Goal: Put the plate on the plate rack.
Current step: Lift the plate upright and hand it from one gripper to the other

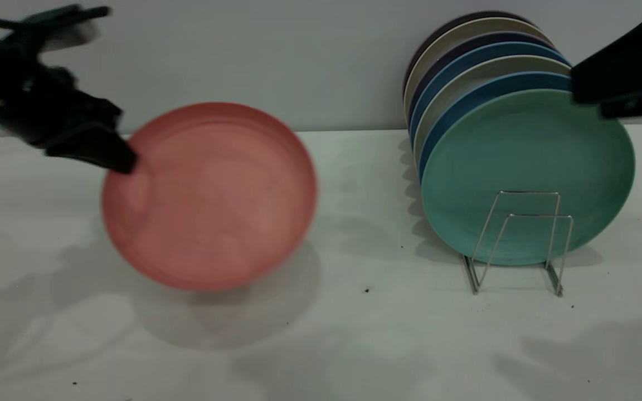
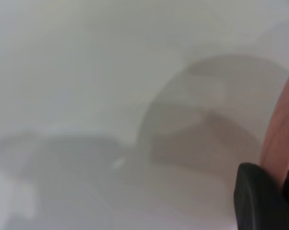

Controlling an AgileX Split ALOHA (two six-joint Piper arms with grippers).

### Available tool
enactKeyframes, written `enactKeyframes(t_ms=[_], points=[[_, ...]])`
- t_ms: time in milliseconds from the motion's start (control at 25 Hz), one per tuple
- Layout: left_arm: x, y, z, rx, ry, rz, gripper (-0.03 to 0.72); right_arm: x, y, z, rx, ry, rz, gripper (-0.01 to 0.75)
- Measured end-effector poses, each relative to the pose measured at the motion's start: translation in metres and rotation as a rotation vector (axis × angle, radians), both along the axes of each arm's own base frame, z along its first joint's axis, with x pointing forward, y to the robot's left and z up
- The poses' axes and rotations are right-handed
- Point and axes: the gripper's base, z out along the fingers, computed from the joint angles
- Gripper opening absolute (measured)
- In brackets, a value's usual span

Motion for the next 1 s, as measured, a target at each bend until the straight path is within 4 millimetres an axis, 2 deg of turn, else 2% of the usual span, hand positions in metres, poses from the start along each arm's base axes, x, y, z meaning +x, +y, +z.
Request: enactKeyframes(t_ms=[200, 360, 640, 1000], points=[[-0.002, -0.033, 0.007, -0.113, -0.045, -0.108, 0.013, 0.015, 0.001, -0.032, 0.020, 0.072, 0.002, 0.403], [-0.003, -0.045, 0.013, -0.223, -0.064, -0.125, 0.013, 0.021, 0.002, -0.048, 0.053, 0.102, 0.011, 0.403], [-0.007, -0.062, 0.015, -0.268, -0.056, -0.180, 0.013, 0.027, 0.005, -0.050, 0.119, 0.081, 0.004, 0.403], [-0.017, -0.102, 0.014, -0.253, -0.059, -0.233, 0.012, 0.027, 0.008, -0.045, 0.181, 0.059, 0.026, 0.403]])
